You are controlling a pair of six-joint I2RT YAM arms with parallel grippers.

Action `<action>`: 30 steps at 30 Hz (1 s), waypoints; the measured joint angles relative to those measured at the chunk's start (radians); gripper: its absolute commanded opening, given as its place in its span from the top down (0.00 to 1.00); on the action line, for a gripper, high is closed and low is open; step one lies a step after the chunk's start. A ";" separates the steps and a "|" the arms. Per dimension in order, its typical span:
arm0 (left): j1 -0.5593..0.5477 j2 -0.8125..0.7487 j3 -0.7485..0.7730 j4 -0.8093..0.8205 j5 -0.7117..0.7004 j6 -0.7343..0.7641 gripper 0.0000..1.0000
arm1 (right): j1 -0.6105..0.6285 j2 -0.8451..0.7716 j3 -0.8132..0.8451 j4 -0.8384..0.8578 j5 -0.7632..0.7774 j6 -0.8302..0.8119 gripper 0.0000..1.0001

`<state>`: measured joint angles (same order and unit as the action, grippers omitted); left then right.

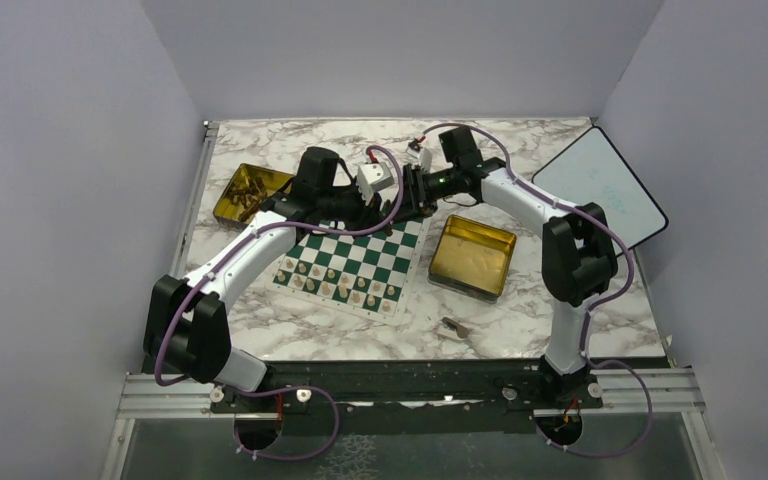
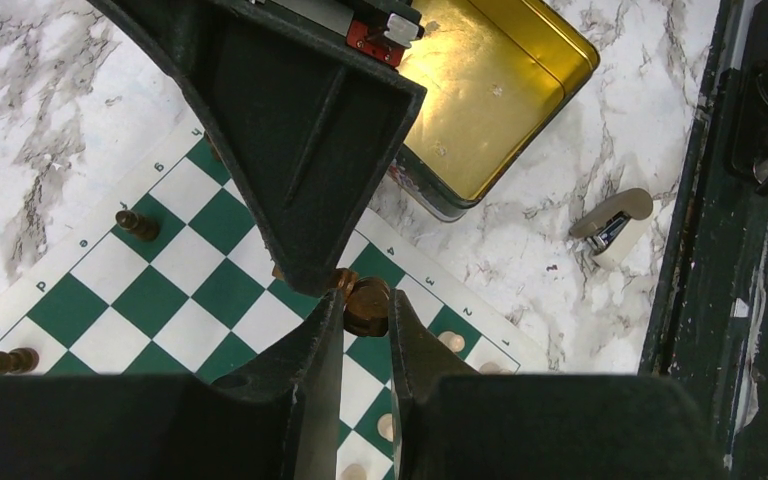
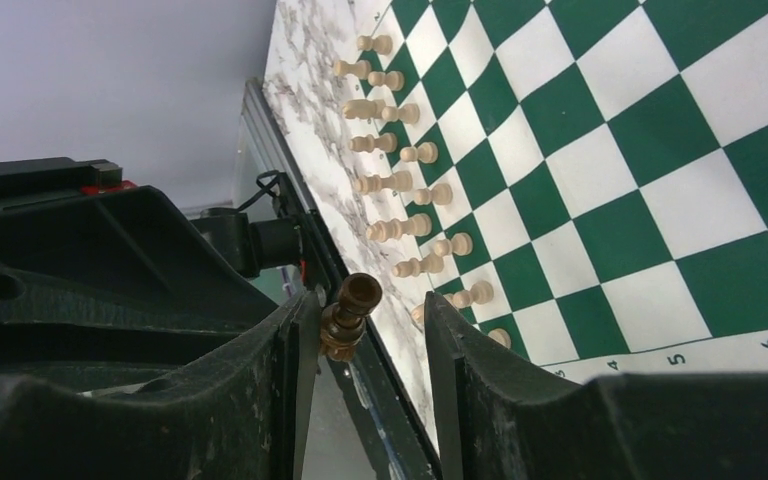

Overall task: Set up the chess pieces on the board
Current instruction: Pick up the chess piece from the storage box.

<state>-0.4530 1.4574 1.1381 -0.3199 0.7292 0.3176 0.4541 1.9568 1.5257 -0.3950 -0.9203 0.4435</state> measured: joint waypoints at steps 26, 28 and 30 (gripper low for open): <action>0.000 0.000 0.000 -0.004 0.000 0.017 0.83 | 0.000 0.031 0.001 0.043 -0.061 0.060 0.70; 0.000 0.000 0.000 -0.004 0.000 0.017 0.84 | 0.000 0.031 0.001 0.046 -0.061 0.063 0.78; 0.000 0.000 0.000 -0.004 -0.001 0.017 0.86 | 0.000 0.031 0.001 0.052 -0.062 0.065 0.85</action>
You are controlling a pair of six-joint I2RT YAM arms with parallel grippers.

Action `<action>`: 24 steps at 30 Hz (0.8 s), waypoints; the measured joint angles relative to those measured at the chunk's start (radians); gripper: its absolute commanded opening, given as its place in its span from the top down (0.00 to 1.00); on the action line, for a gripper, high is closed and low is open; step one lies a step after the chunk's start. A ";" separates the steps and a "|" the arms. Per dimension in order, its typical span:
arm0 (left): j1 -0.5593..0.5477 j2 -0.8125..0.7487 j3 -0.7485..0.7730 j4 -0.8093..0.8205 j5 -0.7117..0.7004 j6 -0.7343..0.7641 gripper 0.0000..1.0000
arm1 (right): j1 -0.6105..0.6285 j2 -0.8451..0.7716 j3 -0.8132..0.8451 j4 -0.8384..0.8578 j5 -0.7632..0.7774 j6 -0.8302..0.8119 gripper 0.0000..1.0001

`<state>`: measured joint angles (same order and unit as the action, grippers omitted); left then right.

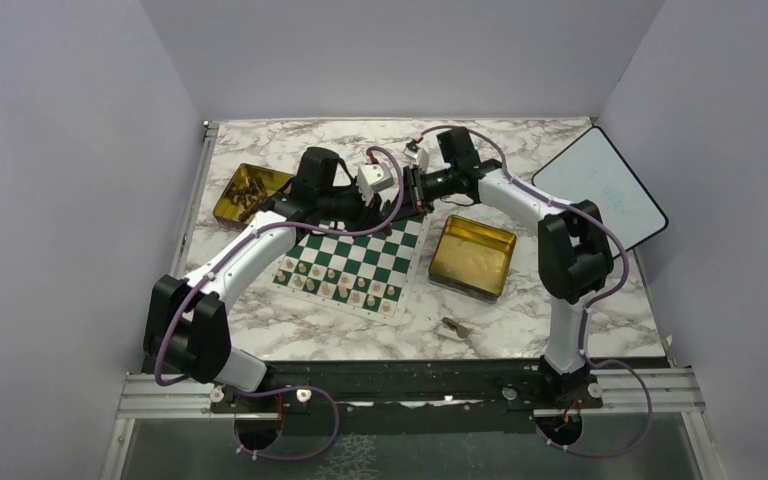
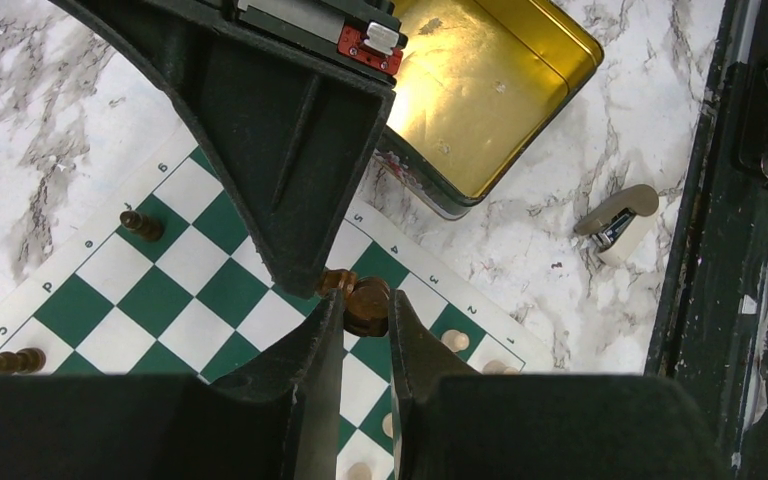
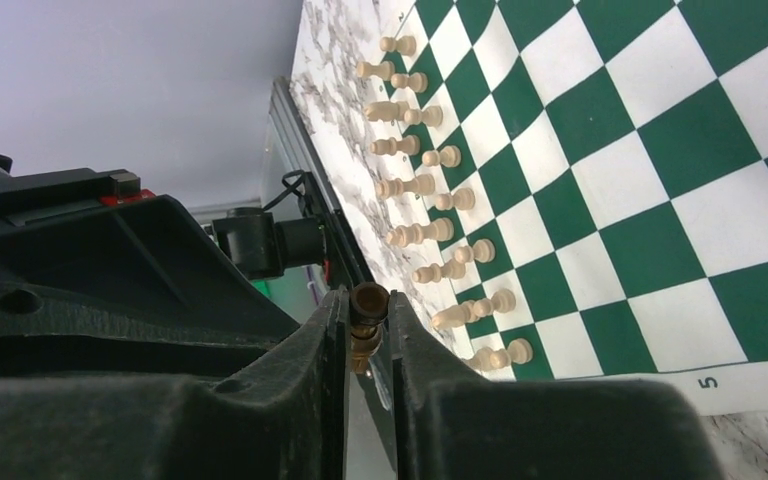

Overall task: Set up the chess pieces on the board
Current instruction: Pick up the chess piece from the storage box, then place the chess piece on the chessboard.

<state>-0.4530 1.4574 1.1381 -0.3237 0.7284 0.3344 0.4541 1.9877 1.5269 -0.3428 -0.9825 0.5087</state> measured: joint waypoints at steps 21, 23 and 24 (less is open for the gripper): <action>0.000 0.042 0.046 -0.015 -0.315 -0.146 0.83 | -0.065 -0.287 -0.181 0.142 0.480 0.014 0.88; 0.008 0.079 0.078 -0.015 -0.380 -0.179 0.82 | -0.064 -0.348 -0.219 0.160 0.530 0.002 0.89; 0.010 0.098 0.095 -0.014 -0.409 -0.197 0.83 | -0.064 -0.375 -0.240 0.167 0.550 -0.004 0.89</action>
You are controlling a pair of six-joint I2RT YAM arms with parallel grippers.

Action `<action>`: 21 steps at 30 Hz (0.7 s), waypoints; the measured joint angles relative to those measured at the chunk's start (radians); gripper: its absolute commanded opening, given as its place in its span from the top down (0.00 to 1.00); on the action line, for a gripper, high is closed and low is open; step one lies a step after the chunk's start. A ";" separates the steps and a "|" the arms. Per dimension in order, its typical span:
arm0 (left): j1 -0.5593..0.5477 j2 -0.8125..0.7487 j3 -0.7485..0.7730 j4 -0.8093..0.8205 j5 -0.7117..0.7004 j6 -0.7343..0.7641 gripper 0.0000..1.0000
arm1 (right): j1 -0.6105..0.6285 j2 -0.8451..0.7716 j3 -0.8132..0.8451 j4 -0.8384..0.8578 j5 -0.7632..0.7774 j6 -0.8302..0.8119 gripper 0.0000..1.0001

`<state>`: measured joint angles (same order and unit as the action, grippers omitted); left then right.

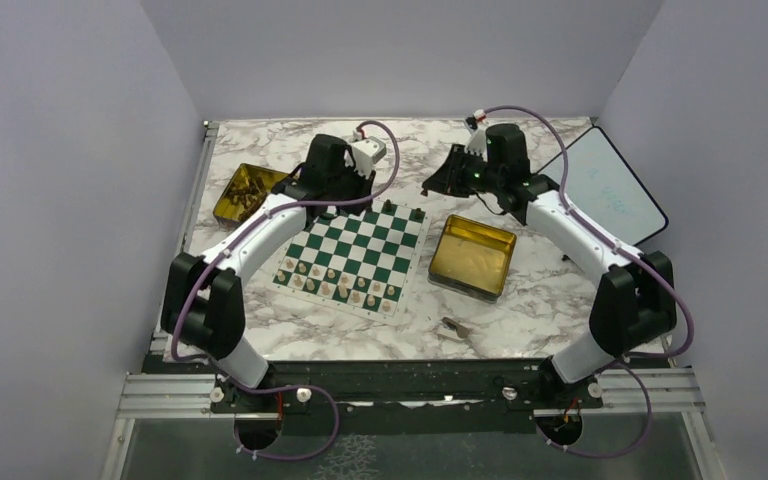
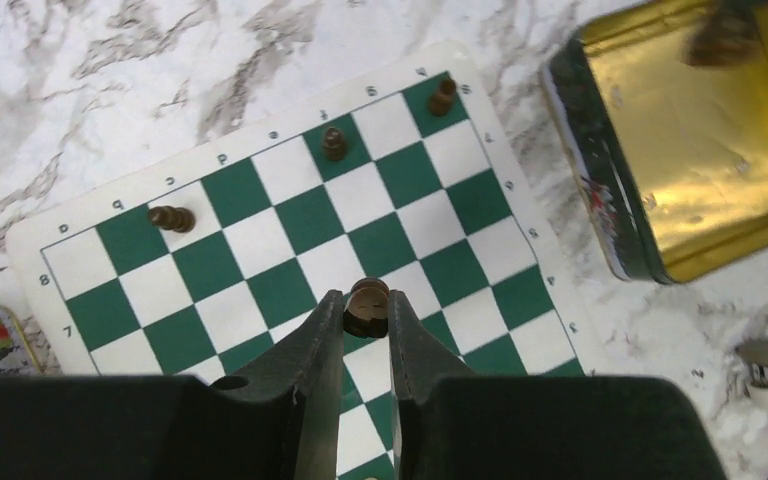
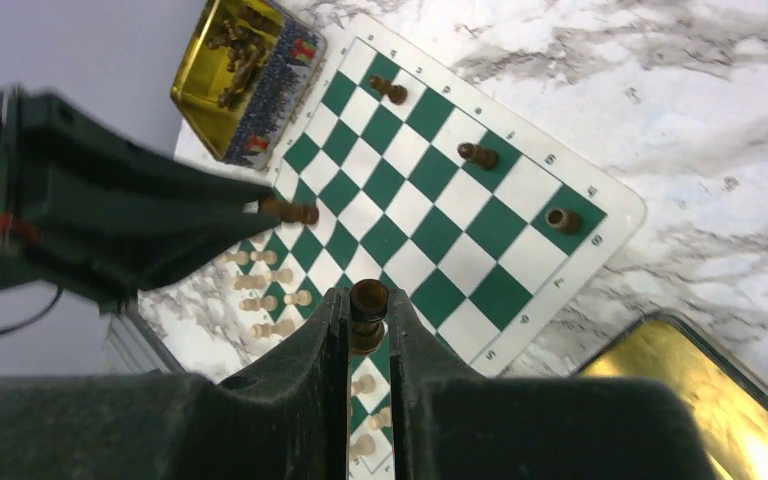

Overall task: Set up the chess pieces on the board
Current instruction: Place the chess piece on the chessboard.

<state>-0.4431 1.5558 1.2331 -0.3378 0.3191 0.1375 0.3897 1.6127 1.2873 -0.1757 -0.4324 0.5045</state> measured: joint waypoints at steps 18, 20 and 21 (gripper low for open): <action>0.067 0.404 0.419 -0.063 -0.295 -0.217 0.83 | 0.001 -0.255 -0.292 0.017 0.132 -0.048 0.88; 0.089 0.418 0.430 -0.074 -0.309 -0.230 0.83 | 0.001 -0.264 -0.292 0.017 0.132 -0.053 0.88; 0.103 0.418 0.430 -0.078 -0.314 -0.237 0.83 | 0.002 -0.265 -0.292 0.017 0.132 -0.056 0.88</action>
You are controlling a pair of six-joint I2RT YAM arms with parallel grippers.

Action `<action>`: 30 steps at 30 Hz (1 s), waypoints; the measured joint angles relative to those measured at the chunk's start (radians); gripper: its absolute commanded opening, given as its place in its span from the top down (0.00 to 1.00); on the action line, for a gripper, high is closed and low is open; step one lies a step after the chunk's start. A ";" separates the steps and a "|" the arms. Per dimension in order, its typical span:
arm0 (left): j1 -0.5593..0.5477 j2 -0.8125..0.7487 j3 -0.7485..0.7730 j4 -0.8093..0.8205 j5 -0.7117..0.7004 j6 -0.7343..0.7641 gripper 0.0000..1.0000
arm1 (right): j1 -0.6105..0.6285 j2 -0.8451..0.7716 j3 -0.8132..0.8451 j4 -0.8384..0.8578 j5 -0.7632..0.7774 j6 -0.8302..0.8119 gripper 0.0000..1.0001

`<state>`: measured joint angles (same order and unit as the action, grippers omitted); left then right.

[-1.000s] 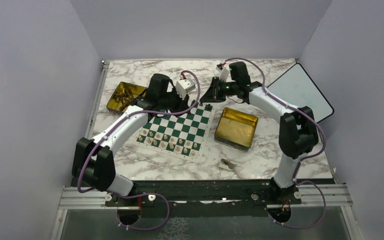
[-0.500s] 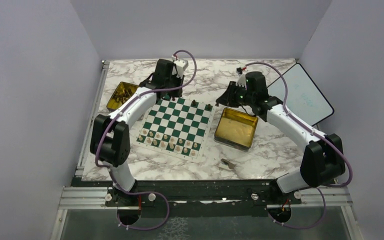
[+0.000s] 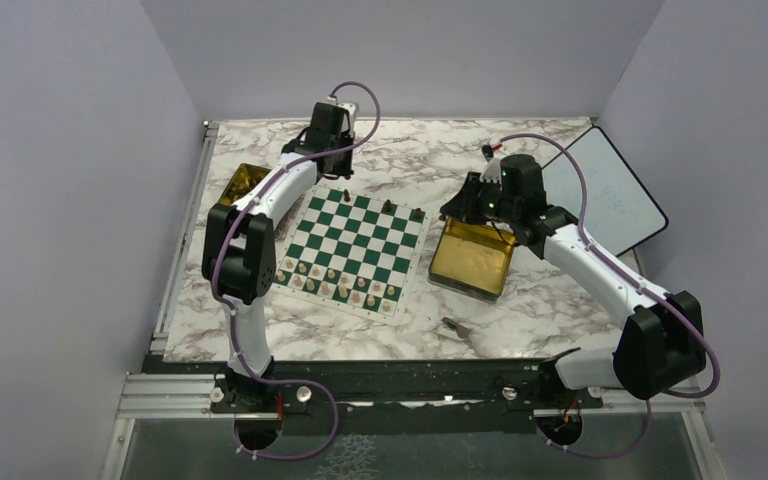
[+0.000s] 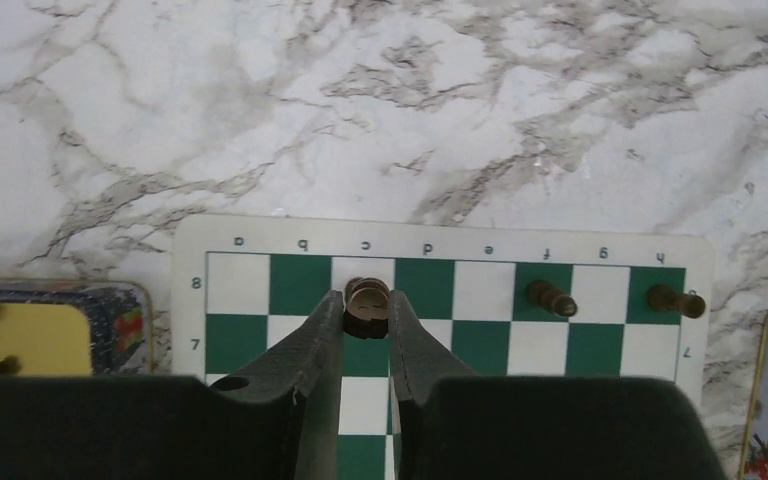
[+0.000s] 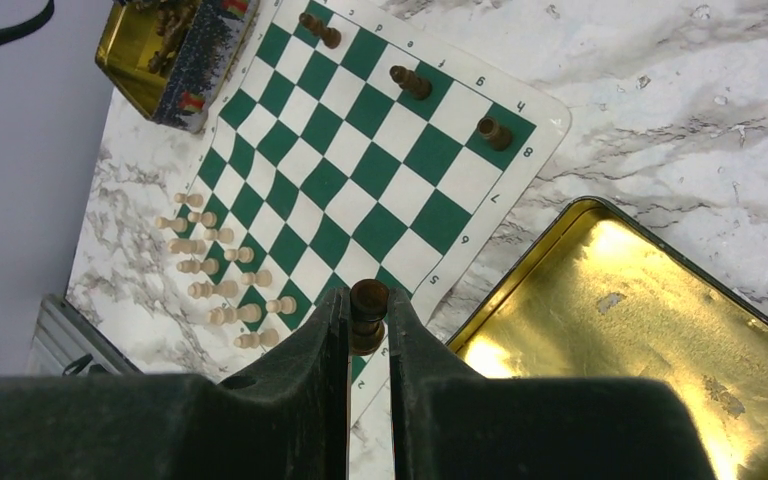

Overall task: Set up the chess pieces on the board
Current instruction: Place the chess piece on the chessboard.

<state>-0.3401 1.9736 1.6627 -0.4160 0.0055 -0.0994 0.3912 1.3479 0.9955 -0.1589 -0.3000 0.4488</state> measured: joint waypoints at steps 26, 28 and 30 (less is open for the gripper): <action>0.087 0.077 -0.048 0.004 -0.034 -0.027 0.83 | 0.000 0.000 -0.006 0.000 0.000 -0.007 0.88; 0.087 0.080 -0.053 0.008 -0.034 -0.027 0.83 | 0.000 0.000 -0.012 0.001 0.000 -0.008 0.88; 0.087 0.087 -0.055 0.011 -0.033 -0.027 0.83 | 0.000 0.000 -0.015 0.000 0.000 -0.010 0.88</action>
<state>-0.2527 2.0602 1.6077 -0.4053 -0.0277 -0.1265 0.3908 1.3479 0.9802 -0.1585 -0.3004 0.4393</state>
